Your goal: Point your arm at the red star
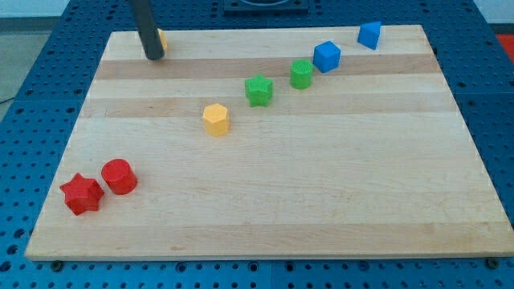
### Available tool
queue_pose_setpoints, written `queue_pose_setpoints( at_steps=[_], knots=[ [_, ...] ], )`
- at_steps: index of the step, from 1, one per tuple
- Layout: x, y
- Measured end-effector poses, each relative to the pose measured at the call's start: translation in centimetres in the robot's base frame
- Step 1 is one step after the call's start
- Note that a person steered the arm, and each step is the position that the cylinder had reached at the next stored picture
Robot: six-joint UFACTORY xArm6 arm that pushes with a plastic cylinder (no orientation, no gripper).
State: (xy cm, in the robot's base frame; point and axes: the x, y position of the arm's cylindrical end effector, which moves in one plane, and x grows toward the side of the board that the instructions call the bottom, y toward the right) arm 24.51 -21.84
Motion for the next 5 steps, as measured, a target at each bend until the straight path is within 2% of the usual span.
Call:
queue_pose_setpoints(
  at_steps=[1, 2, 3, 5],
  knots=[
    [-0.3, -0.5],
    [3.0, 1.6],
    [3.9, 5.0],
    [3.9, 5.6]
  ],
)
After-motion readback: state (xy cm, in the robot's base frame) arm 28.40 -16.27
